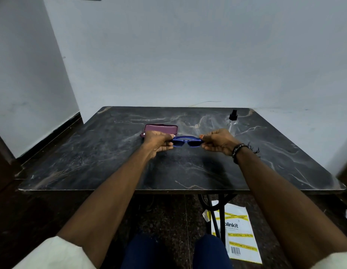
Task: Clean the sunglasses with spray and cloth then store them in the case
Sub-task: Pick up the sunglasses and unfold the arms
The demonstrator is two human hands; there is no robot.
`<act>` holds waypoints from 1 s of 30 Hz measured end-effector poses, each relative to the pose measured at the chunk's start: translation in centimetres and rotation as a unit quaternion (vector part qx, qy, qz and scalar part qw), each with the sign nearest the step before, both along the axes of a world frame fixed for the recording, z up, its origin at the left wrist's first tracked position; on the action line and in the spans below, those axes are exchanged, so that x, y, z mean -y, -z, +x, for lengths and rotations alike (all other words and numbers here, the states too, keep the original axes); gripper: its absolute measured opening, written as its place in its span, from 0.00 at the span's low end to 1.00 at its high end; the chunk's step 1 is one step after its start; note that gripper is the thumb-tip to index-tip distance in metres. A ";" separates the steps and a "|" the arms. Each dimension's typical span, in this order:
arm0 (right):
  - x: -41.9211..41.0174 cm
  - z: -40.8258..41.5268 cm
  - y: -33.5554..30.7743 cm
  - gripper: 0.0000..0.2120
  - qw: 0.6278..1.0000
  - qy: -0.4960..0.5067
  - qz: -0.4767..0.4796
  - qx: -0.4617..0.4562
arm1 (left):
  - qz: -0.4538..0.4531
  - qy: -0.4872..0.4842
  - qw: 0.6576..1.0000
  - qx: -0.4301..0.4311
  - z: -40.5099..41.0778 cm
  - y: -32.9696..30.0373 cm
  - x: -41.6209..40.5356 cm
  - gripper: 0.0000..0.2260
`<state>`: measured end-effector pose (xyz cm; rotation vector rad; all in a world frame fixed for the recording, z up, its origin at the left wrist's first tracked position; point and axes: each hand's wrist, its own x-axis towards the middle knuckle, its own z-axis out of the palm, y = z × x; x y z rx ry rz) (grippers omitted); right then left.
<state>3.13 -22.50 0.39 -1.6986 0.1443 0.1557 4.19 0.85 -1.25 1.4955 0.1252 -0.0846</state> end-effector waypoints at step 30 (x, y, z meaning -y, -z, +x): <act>-0.1 -0.2 -2.1 0.12 0.988 -0.111 -0.094 -0.061 | 0.353 -0.105 0.925 0.095 0.3 -1.5 1.6 0.08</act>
